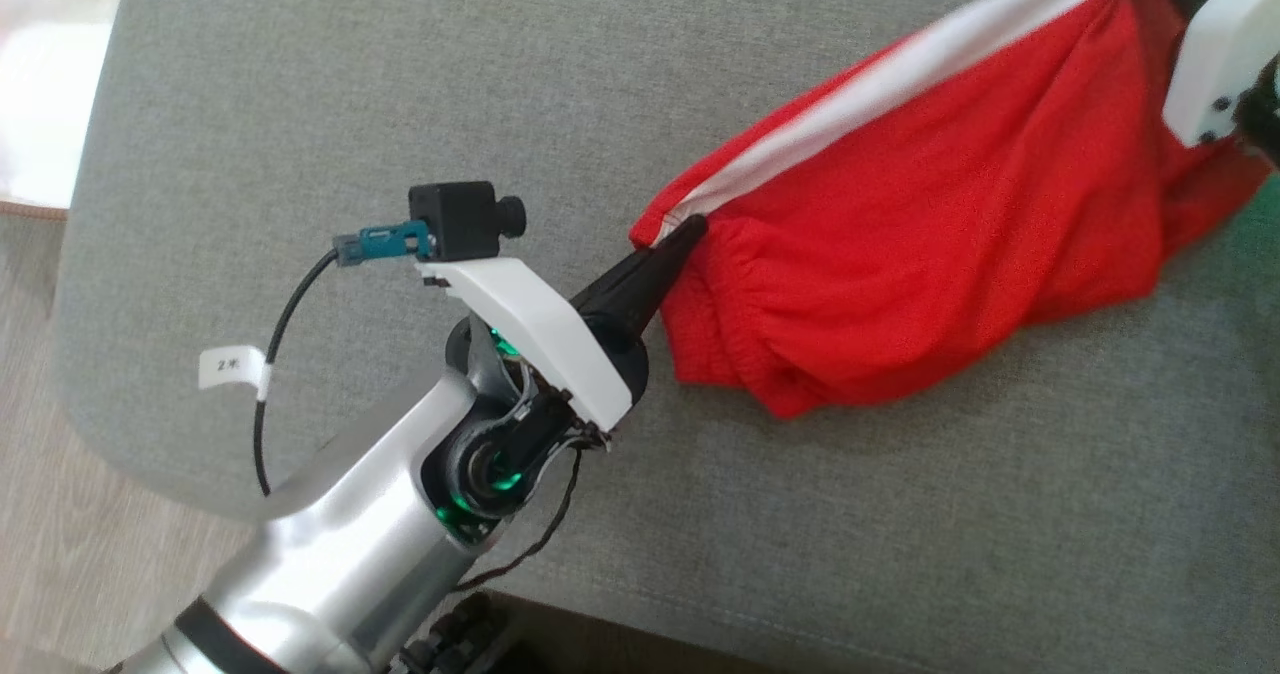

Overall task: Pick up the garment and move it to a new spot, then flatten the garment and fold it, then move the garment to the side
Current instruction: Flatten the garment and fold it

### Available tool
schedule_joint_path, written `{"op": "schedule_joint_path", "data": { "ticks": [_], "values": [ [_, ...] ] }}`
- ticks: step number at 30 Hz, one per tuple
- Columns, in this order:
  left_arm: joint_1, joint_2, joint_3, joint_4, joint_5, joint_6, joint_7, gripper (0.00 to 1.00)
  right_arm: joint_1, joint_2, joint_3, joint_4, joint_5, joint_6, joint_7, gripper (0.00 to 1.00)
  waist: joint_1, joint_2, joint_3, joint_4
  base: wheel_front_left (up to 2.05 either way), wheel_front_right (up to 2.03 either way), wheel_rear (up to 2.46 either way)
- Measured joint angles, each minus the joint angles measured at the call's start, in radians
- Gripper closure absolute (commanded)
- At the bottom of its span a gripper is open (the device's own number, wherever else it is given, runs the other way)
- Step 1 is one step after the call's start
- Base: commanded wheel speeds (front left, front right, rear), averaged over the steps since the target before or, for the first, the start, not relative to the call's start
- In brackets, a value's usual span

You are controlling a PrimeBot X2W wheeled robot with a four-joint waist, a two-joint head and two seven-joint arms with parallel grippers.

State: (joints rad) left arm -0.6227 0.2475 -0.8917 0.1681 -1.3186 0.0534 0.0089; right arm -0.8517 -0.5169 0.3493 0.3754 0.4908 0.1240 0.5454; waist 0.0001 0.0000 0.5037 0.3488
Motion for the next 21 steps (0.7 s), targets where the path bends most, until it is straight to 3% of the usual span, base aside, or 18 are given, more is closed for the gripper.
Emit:
{"op": "schedule_joint_path", "data": {
  "ticks": [1,2,3,7,10,12,17,21],
  "values": [
    [0.000,-0.002,0.001,0.004,0.002,0.001,-0.006,0.82,-0.006,0.000,0.001,0.010,-0.001,0.000,-0.017,0.60,0.0000,0.0000,0.000,-0.002,0.00,0.00,0.00],
    [0.000,-0.004,0.002,0.007,0.002,0.003,-0.012,0.57,-0.010,0.002,0.002,0.021,-0.001,0.000,-0.023,0.00,0.0000,0.0000,-0.001,-0.005,0.00,0.00,0.00],
    [0.000,-0.003,0.002,0.009,0.005,0.006,-0.013,0.00,-0.013,0.004,0.012,0.030,-0.001,0.000,-0.023,0.00,0.0000,0.0000,-0.001,-0.010,0.00,0.00,0.00],
    [0.005,0.007,-0.001,0.006,0.039,0.028,-0.035,0.00,-0.017,0.007,0.034,0.032,0.022,0.000,-0.015,0.00,0.0000,0.0000,-0.003,-0.031,0.00,0.00,0.00],
    [0.008,0.050,-0.016,-0.026,0.111,0.067,-0.067,0.00,-0.017,0.005,0.047,0.024,0.034,0.000,0.011,0.00,0.0000,0.0000,-0.014,-0.050,0.00,0.00,0.00],
    [0.012,0.091,-0.040,-0.058,0.191,0.114,-0.098,0.00,-0.016,0.004,0.052,0.019,0.036,0.000,0.029,0.00,0.0000,0.0000,-0.023,-0.061,0.00,0.00,0.00],
    [0.081,0.138,-0.044,-0.147,0.371,0.291,-0.219,0.00,-0.011,0.013,0.007,0.036,-0.004,0.000,0.071,0.00,-0.0001,0.0000,-0.045,-0.068,0.00,0.00,0.00],
    [0.124,0.118,-0.046,-0.215,0.439,0.357,-0.249,0.00,-0.012,0.071,-0.061,0.091,-0.067,0.000,0.114,0.00,-0.0001,0.0000,-0.042,-0.049,0.00,0.00,0.00]
  ]
}}
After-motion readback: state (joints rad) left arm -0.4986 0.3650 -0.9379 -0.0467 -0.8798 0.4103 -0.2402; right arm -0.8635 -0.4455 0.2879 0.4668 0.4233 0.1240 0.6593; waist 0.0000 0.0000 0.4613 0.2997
